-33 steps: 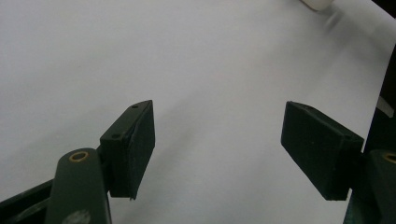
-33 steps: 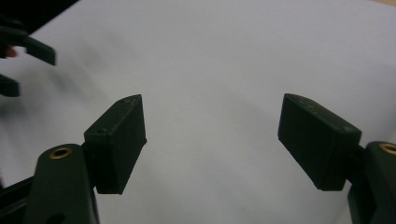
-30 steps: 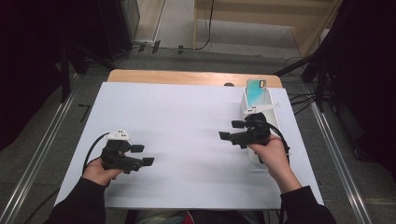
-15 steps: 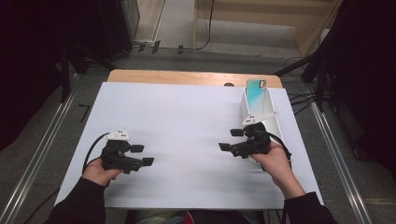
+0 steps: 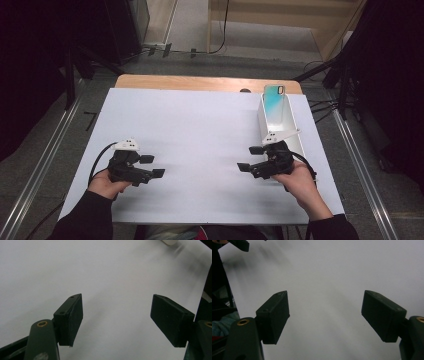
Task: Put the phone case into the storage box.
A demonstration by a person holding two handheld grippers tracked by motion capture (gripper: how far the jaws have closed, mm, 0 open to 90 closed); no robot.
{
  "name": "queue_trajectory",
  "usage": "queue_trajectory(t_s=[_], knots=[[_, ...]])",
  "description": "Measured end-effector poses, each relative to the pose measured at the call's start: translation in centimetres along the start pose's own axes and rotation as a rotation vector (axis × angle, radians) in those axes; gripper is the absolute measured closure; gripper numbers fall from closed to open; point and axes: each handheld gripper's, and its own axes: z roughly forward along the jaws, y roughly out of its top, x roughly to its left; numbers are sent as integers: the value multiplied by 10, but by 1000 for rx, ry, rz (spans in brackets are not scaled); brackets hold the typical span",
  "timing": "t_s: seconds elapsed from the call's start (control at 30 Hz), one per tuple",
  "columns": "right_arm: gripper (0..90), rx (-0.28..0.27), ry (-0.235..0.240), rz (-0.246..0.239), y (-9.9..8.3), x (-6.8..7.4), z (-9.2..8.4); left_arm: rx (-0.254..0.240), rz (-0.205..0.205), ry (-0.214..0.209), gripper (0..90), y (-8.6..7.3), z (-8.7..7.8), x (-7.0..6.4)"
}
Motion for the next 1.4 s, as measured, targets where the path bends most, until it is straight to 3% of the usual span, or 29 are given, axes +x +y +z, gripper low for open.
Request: queue_trajectory(t_s=[0.53,0.7,0.93,1.4], knots=[[211,7,40,-26,-24,4,-3,0,2,1,256,0,0,0],[211,2,41,-57,-30,7,-3,1,3,0,257,0,-1,0],[211,21,39,-63,-37,7,-2,-4,1,-1,257,0,-1,0],[206,-4,34,-98,-48,11,-8,0,2,2,257,0,-1,-1]])
